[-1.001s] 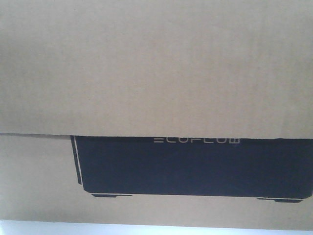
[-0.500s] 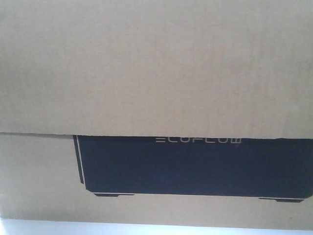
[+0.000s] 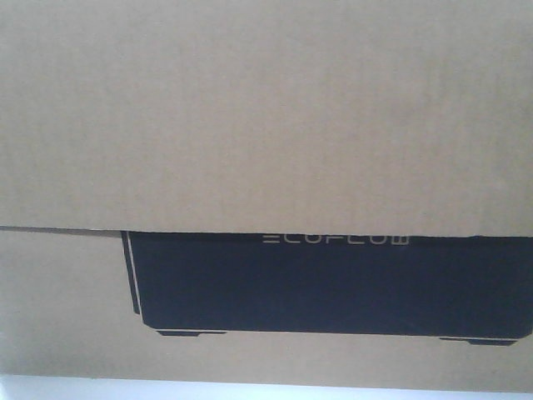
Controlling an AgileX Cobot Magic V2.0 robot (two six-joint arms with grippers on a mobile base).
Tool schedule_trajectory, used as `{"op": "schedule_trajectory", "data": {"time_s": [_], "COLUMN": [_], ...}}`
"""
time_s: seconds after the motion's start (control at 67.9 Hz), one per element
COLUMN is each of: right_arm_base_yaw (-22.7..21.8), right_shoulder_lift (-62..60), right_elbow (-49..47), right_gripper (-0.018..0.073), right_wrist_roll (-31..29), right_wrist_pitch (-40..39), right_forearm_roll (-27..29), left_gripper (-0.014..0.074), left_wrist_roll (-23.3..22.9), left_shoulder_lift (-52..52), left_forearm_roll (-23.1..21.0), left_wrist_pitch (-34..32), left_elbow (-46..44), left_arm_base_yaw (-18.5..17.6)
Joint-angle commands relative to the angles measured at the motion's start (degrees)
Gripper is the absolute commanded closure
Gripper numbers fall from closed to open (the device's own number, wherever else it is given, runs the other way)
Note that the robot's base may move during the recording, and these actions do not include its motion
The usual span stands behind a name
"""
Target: Grab box from left shelf to table start
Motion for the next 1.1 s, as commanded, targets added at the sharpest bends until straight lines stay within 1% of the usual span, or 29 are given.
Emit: {"op": "schedule_trajectory", "data": {"time_s": [0.0,0.604,0.662,0.707,0.795,0.898,0.972,1.089], "right_arm_base_yaw": [-0.1,-0.1,-0.1,-0.1,-0.1,-0.1,-0.1,-0.1], "right_shoulder_lift": [0.2,0.2,0.2,0.2,0.2,0.1,-0.1,-0.3], "right_elbow": [-1.4,-1.4,-0.3,1.2,6.1,13.5,18.6,24.0], "right_gripper": [0.0503,0.0503,0.0503,0.0503,0.0503,0.0503,0.0503,0.0503], "right_wrist_roll": [0.0,0.0,0.2,1.4,4.4,4.4,4.4,5.0], "right_wrist_pitch": [-5.1,-5.2,-7.8,-10.3,-16.9,-24.8,-28.0,-30.4], "right_forearm_roll": [-0.2,-0.2,-0.4,-0.4,-0.5,-0.5,-0.5,-0.5], "left_gripper": [0.0696,0.0696,0.0696,0.0696,0.0696,0.0696,0.0696,0.0696], "left_wrist_roll": [0.4,0.4,0.4,0.4,0.4,0.4,0.4,0.4], "left_shoulder_lift": [-0.8,-0.8,-0.8,-0.8,-0.8,-0.8,-0.8,-0.8], "left_forearm_roll": [-0.4,-0.4,-0.4,-0.4,-0.4,-0.4,-0.4,-0.4], "left_wrist_pitch": [-4.7,-4.7,-4.7,-4.7,-4.7,-4.7,-4.7,-4.7], "left_elbow": [-0.2,-0.2,-0.2,-0.2,-0.2,-0.2,-0.2,-0.2], "left_arm_base_yaw": [0.2,0.2,0.2,0.2,0.2,0.2,0.2,0.2]}}
